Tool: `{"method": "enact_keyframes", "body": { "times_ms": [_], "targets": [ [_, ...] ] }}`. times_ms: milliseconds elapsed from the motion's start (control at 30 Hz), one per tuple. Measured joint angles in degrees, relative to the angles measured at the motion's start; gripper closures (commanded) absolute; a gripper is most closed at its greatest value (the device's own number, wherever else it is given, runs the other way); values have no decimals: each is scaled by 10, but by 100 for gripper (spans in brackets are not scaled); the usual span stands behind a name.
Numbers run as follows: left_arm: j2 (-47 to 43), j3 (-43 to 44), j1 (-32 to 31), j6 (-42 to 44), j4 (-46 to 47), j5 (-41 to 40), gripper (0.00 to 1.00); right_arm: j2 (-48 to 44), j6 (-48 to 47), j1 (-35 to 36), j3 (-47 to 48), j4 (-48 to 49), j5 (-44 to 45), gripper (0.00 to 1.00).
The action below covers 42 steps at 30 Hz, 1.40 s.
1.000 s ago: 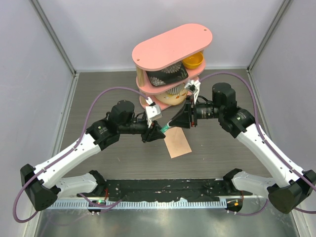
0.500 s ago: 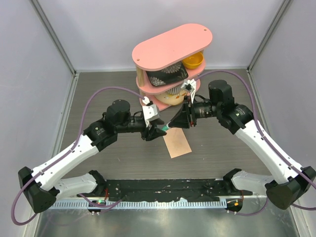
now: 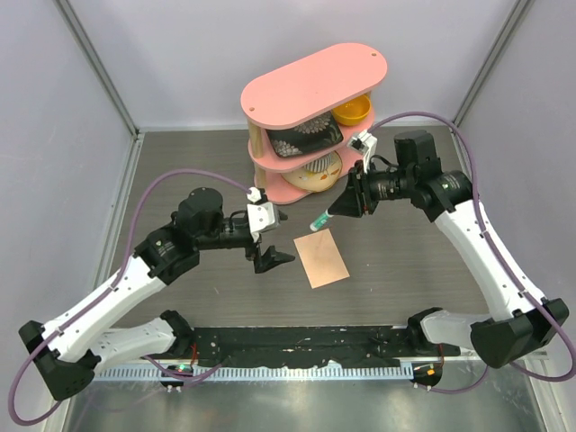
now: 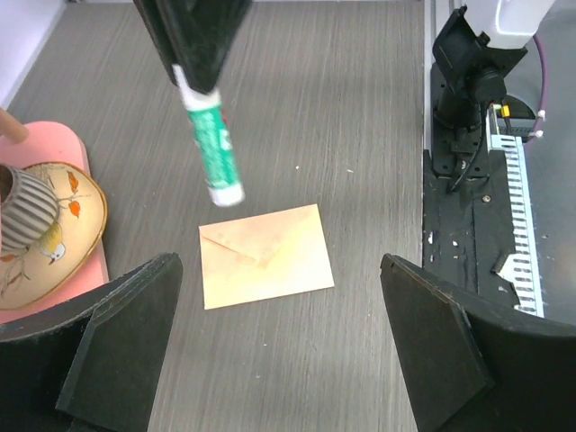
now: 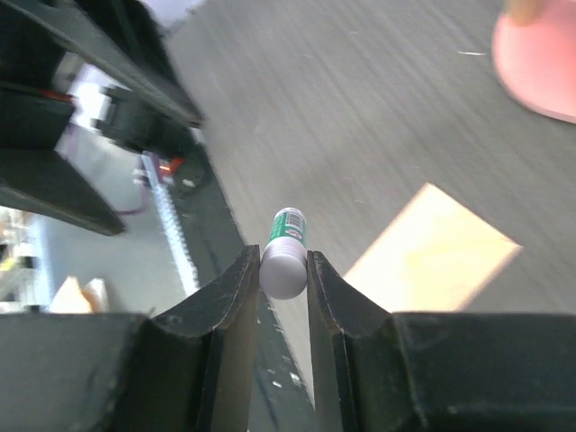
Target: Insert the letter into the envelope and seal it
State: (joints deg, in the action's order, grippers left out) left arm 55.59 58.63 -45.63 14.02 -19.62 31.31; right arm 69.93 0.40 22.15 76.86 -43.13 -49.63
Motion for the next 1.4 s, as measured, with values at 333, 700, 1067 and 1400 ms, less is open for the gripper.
{"method": "enact_keyframes", "body": {
  "times_ms": [333, 700, 1067, 1400],
  "targets": [
    [-31, 0, 0, -28, -54, -9, 3, 48, -218, -147, 19, -88, 166, 99],
    [-68, -1, 3, -33, -83, -49, 3, 189, -351, -322, -50, -11, 292, 99],
    [-71, -9, 7, -31, -84, -58, 3, 265, -345, -368, 19, 59, 305, 99],
    [-71, -9, 8, -30, -84, -59, 4, 295, -324, -378, -14, 121, 293, 99]
  ]
}}
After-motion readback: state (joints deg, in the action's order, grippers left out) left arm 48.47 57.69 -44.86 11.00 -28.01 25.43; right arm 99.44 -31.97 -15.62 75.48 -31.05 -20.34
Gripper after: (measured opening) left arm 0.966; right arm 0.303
